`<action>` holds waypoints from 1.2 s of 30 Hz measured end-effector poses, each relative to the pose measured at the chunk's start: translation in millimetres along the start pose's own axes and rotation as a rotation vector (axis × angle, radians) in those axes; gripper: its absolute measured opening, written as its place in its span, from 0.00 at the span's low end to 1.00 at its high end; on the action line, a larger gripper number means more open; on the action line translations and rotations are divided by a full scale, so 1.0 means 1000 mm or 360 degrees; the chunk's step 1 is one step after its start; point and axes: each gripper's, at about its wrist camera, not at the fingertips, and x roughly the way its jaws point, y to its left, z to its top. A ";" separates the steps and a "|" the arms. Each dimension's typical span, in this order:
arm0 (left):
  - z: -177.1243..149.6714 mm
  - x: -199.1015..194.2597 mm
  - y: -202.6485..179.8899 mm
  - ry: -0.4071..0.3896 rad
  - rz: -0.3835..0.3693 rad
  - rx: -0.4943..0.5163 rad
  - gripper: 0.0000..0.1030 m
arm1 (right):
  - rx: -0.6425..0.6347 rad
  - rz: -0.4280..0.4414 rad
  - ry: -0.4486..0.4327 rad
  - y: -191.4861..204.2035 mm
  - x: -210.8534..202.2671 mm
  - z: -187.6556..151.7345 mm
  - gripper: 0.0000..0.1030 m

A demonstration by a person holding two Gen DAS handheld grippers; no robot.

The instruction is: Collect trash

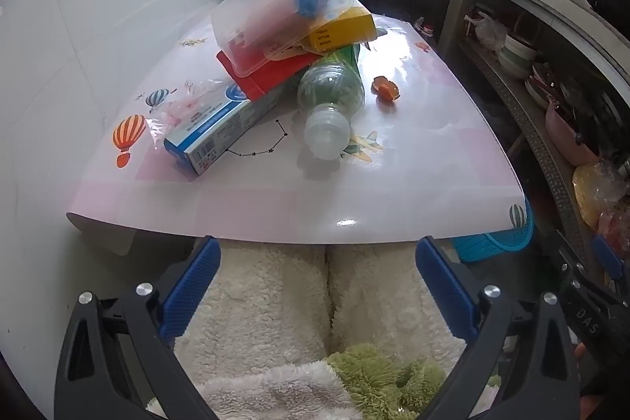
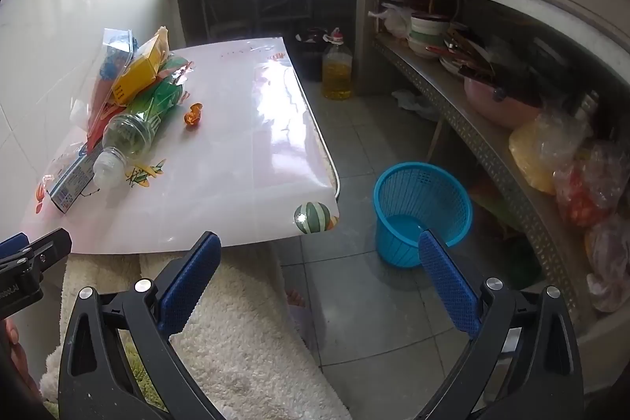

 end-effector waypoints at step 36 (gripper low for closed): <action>0.002 0.003 0.006 0.0016 0.0009 -0.0016 0.94 | 0.0007 0.0004 0.0007 -0.001 0.001 0.001 0.93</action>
